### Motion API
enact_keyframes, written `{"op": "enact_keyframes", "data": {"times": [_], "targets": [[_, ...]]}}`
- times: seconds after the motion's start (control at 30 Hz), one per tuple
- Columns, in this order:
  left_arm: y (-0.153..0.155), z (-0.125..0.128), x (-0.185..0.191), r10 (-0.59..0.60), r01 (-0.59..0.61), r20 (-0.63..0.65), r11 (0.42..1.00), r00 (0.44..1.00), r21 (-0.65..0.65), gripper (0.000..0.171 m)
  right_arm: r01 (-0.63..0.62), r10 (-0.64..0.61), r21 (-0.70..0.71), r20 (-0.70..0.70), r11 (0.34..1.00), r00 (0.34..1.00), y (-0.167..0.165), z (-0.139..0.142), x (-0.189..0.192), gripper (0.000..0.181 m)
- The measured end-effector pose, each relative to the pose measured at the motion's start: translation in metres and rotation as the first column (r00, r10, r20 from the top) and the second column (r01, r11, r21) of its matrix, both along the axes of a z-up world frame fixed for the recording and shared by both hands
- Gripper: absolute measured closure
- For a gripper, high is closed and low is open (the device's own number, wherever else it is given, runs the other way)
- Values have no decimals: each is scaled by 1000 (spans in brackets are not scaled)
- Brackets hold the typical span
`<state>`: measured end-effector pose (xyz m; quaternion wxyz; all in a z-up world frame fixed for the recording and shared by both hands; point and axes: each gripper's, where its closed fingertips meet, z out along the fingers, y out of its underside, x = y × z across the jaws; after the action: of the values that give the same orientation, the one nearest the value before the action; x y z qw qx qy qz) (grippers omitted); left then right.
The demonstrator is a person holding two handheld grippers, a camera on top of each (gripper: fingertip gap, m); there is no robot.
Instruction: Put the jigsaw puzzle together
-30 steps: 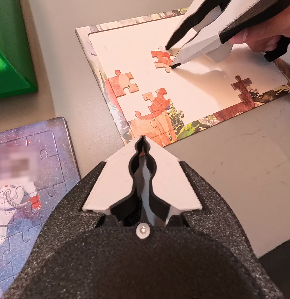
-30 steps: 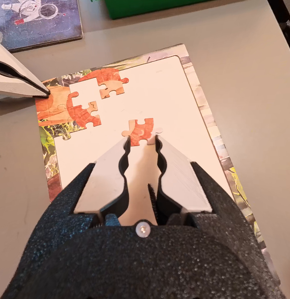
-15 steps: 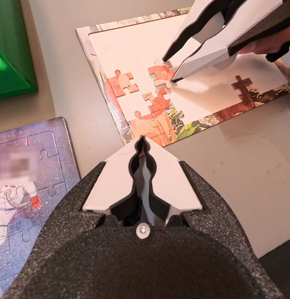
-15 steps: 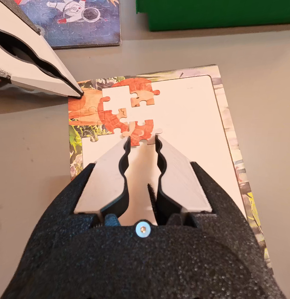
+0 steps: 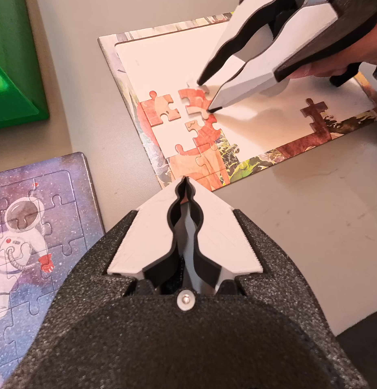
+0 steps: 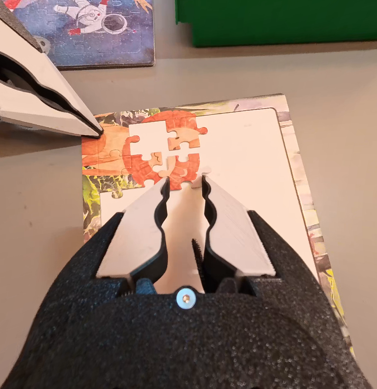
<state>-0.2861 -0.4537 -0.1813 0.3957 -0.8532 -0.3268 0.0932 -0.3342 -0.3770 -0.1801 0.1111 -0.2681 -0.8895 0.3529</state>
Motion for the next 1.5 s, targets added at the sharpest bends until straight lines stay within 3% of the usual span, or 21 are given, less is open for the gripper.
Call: {"op": "enact_keyframes", "data": {"times": [0.4, 0.63, 1.17, 1.33, 1.5], "targets": [[0, 0, 0, 0, 0, 2, 1000, 1000, 1, 171, -18, 18, 16, -8, 1000, 1000, -7, 0, 0, 151], [0, 0, 0, 0, 0, 3, 1000, 1000, 2, 171, 50, -50, 25, -6, 998, 999, 15, 0, -11, 151], [0, 0, 0, 0, 0, 1, 1000, 1000, 1, 171, -44, 45, -14, 17, 999, 999, 12, -1, 0, 151], [0, 0, 0, 0, 0, 2, 1000, 1000, 1, 171, -23, 22, -82, -4, 996, 1000, 19, 22, 0, 144], [0, 0, 0, -1, 1, -5, 1000, 1000, -4, 171, 33, -48, -209, -65, 977, 997, 33, 70, 0, 153]]}}
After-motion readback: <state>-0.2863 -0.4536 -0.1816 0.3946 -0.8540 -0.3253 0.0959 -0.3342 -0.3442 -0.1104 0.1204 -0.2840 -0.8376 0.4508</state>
